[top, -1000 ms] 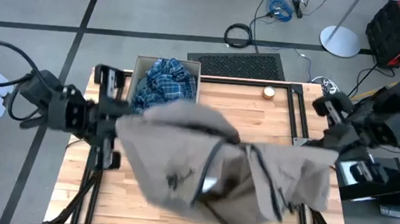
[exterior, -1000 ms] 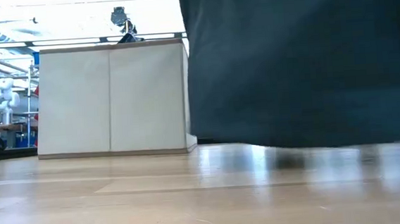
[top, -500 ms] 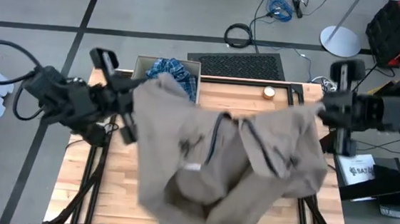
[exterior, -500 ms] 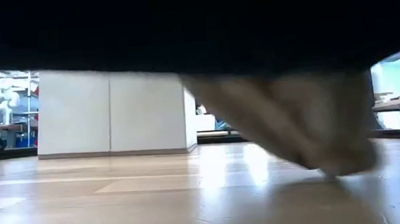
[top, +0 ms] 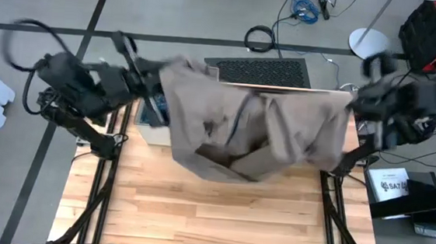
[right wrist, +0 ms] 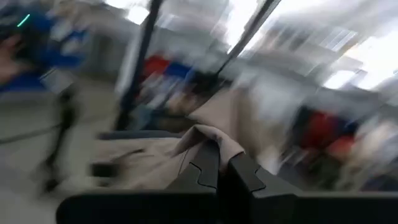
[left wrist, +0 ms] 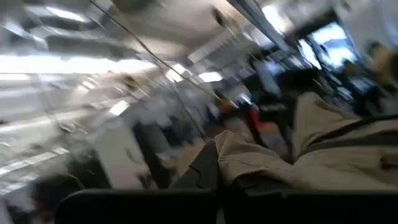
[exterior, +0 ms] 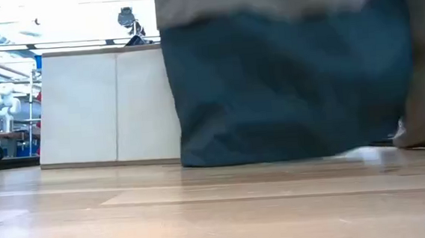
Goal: Sort clothes
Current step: Put the brown jacket into the laundry organizer
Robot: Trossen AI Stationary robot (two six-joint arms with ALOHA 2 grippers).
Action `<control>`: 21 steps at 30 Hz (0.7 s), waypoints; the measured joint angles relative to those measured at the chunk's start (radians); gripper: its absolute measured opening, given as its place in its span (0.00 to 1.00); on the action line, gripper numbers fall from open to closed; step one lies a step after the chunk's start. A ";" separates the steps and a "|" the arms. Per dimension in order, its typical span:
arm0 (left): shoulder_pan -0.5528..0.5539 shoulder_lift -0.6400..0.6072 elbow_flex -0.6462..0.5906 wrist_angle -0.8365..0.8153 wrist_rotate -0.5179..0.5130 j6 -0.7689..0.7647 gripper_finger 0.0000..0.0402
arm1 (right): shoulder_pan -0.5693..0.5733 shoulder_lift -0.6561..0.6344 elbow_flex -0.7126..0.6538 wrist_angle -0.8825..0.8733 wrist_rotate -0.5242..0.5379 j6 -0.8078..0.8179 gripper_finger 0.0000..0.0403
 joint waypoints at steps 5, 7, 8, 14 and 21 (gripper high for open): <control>-0.069 0.001 -0.006 -0.400 0.004 -0.273 0.00 | 0.042 -0.003 -0.183 -0.125 -0.064 0.269 0.00; -0.109 0.001 -0.023 -0.520 0.006 -0.375 0.00 | 0.095 -0.008 -0.304 -0.073 -0.063 0.359 0.00; -0.137 0.001 -0.032 -0.578 0.002 -0.432 0.00 | 0.126 -0.012 -0.365 -0.027 -0.061 0.398 0.00; -0.319 0.011 -0.115 -0.743 -0.003 -0.712 0.00 | 0.349 0.025 -0.711 0.408 -0.011 0.552 0.00; -0.473 0.043 -0.288 -0.630 0.017 -0.903 0.00 | 0.612 0.189 -0.881 0.954 0.267 0.499 0.00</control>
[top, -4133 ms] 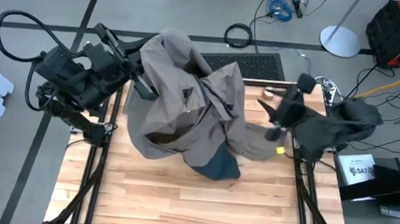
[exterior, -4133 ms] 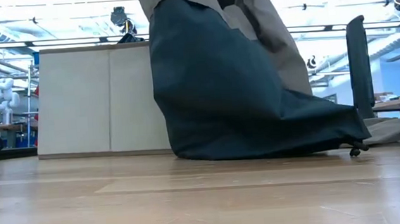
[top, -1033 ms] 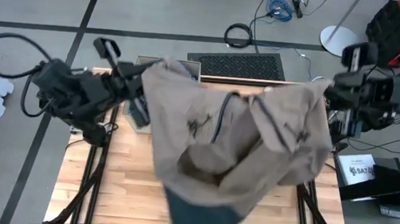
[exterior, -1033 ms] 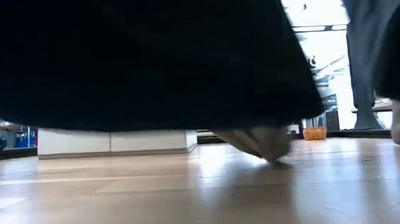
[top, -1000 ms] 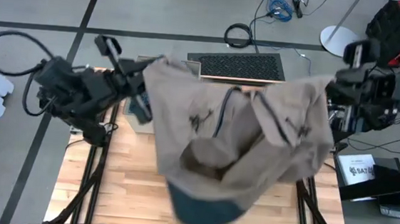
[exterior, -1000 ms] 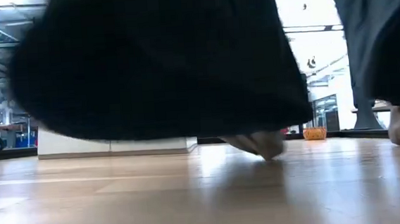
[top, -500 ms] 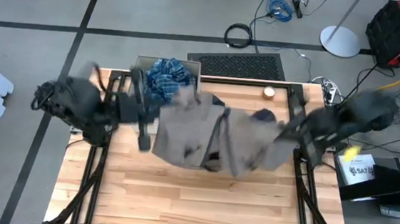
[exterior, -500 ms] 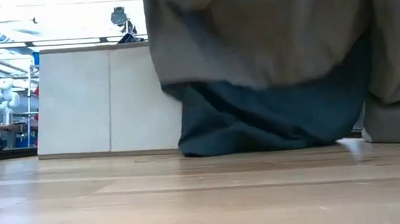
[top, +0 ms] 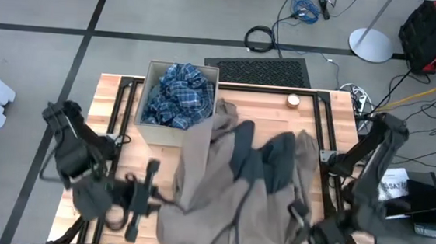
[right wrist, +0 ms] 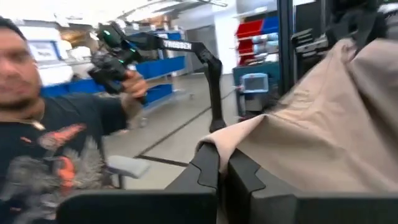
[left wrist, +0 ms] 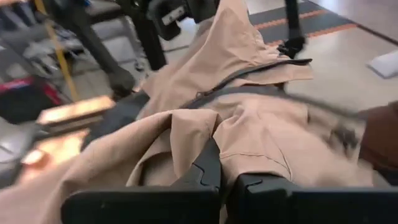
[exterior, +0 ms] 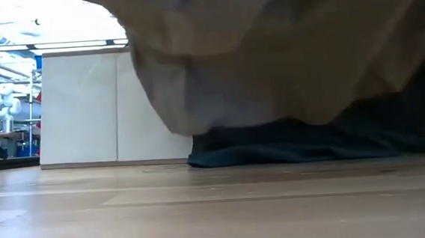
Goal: Sort clothes
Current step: Put the brown jacket into the laundry organizer
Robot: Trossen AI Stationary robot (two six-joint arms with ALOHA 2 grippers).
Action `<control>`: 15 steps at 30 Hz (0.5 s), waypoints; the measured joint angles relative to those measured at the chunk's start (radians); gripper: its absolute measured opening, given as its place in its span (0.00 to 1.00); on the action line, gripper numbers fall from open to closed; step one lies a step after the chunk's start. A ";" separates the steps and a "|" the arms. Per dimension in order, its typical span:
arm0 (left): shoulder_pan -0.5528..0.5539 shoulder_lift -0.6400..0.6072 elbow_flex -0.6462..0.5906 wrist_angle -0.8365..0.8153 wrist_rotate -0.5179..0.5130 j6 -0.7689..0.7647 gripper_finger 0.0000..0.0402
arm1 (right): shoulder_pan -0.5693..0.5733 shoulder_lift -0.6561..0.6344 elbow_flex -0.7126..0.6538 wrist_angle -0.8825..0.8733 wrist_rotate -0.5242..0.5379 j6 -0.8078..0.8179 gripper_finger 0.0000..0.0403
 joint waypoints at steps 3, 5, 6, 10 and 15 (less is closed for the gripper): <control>-0.032 0.028 -0.053 0.072 -0.026 -0.017 0.00 | 0.056 0.086 0.006 0.105 0.144 -0.073 0.00; -0.042 0.051 -0.072 0.115 -0.109 -0.018 0.00 | 0.081 0.116 0.033 0.122 0.310 -0.096 0.00; -0.041 0.060 -0.082 0.133 -0.166 -0.018 0.00 | 0.090 0.122 0.040 0.111 0.416 -0.095 0.00; 0.028 0.078 -0.126 0.122 -0.302 -0.015 0.00 | 0.079 0.082 0.038 -0.175 0.644 0.045 0.00; 0.215 0.077 -0.154 0.123 -0.154 0.006 0.00 | -0.015 -0.078 0.041 -0.661 0.641 0.429 0.00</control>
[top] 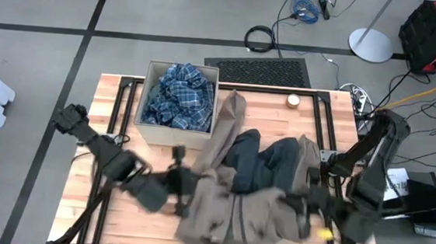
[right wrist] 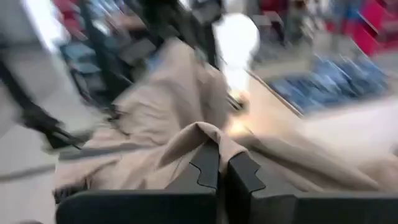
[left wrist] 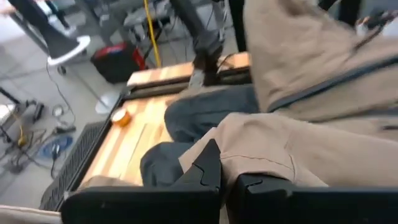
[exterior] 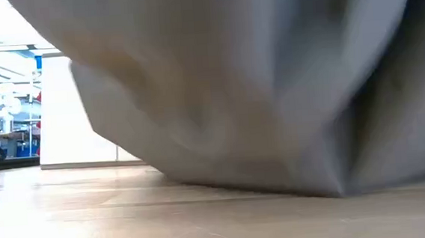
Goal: Sort clothes
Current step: Put the brown jacket into the laundry organizer
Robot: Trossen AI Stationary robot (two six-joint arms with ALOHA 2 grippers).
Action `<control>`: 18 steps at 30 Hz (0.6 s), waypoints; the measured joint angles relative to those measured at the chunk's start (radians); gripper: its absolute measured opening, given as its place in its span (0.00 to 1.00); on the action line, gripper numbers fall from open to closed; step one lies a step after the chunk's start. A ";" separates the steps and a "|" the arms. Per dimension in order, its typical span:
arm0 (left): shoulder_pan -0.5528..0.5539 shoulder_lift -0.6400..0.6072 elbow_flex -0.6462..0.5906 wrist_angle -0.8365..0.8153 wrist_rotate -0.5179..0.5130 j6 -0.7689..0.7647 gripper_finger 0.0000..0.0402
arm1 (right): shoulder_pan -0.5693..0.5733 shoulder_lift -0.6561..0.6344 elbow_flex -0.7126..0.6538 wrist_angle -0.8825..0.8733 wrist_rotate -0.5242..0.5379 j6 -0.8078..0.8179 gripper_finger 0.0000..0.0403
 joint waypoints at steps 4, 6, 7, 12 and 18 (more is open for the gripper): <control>0.148 0.000 -0.076 0.003 0.092 0.004 0.00 | -0.116 -0.085 -0.002 -0.518 -0.116 0.407 0.00; 0.215 0.000 -0.142 0.028 0.136 -0.013 0.00 | -0.173 -0.107 -0.014 -0.699 -0.185 0.578 0.00; 0.244 0.000 -0.179 0.047 0.168 -0.028 0.00 | -0.200 -0.114 -0.030 -0.758 -0.222 0.634 0.00; 0.332 0.000 -0.399 0.260 0.342 -0.083 0.00 | -0.308 -0.159 -0.165 -0.764 -0.384 0.685 0.00; 0.364 0.024 -0.598 0.475 0.373 -0.197 0.00 | -0.424 -0.195 -0.370 -0.633 -0.500 0.683 0.00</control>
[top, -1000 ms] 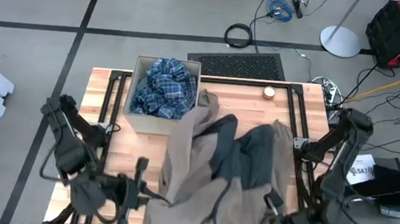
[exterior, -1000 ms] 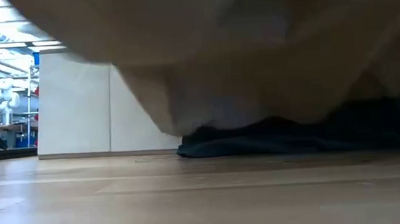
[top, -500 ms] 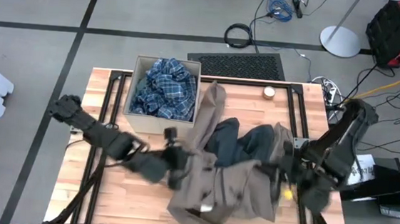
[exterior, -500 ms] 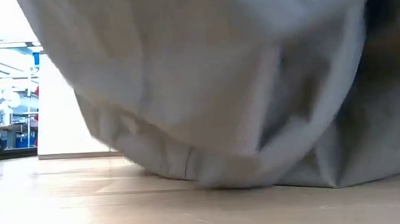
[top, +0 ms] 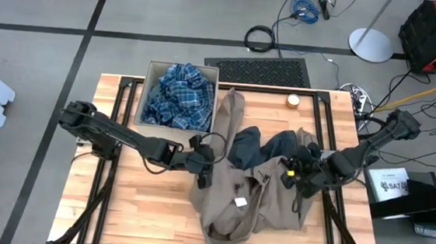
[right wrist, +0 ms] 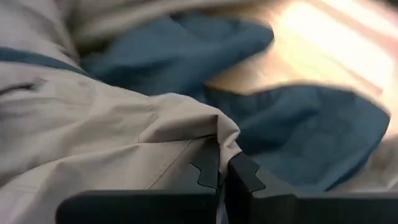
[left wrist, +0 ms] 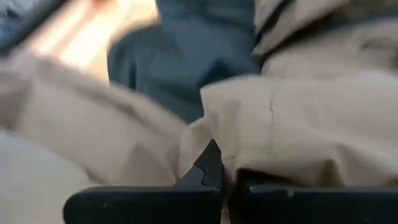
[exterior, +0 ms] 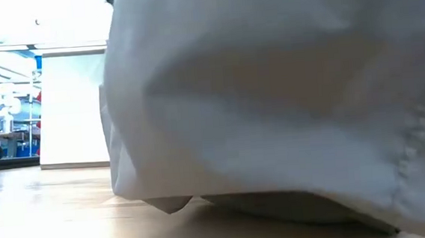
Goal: Sort clothes
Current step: Put the brown jacket into the laundry organizer
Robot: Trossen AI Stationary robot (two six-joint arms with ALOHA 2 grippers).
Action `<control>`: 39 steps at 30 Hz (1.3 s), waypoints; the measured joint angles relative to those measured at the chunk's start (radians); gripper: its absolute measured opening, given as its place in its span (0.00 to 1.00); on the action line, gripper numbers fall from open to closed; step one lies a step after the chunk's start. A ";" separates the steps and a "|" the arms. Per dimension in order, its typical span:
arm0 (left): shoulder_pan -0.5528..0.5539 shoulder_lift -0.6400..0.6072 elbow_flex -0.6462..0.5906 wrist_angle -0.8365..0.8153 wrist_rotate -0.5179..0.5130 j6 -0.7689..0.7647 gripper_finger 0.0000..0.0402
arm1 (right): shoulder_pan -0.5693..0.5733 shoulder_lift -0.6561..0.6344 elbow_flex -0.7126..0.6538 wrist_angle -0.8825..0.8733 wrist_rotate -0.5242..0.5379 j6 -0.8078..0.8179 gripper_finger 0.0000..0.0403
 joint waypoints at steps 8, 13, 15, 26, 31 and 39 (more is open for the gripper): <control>-0.002 0.121 -0.088 0.035 0.062 -0.178 0.00 | -0.104 0.001 -0.139 0.032 -0.028 0.030 0.01; -0.019 0.225 -0.089 0.110 0.195 -0.218 0.00 | -0.131 0.026 -0.142 0.026 -0.050 -0.022 0.13; -0.032 0.260 -0.089 0.166 0.225 -0.219 0.00 | -0.136 0.048 -0.142 0.024 -0.051 -0.026 0.21; -0.156 0.264 -0.089 0.226 0.223 -0.289 0.00 | -0.195 0.264 -0.142 0.029 -0.173 0.018 0.63; -0.199 0.268 -0.089 0.226 0.233 -0.328 0.00 | -0.234 0.411 -0.142 0.124 -0.240 0.026 0.73; -0.204 0.269 -0.089 0.236 0.155 -0.350 0.00 | -0.270 0.506 -0.128 0.302 -0.312 -0.060 0.51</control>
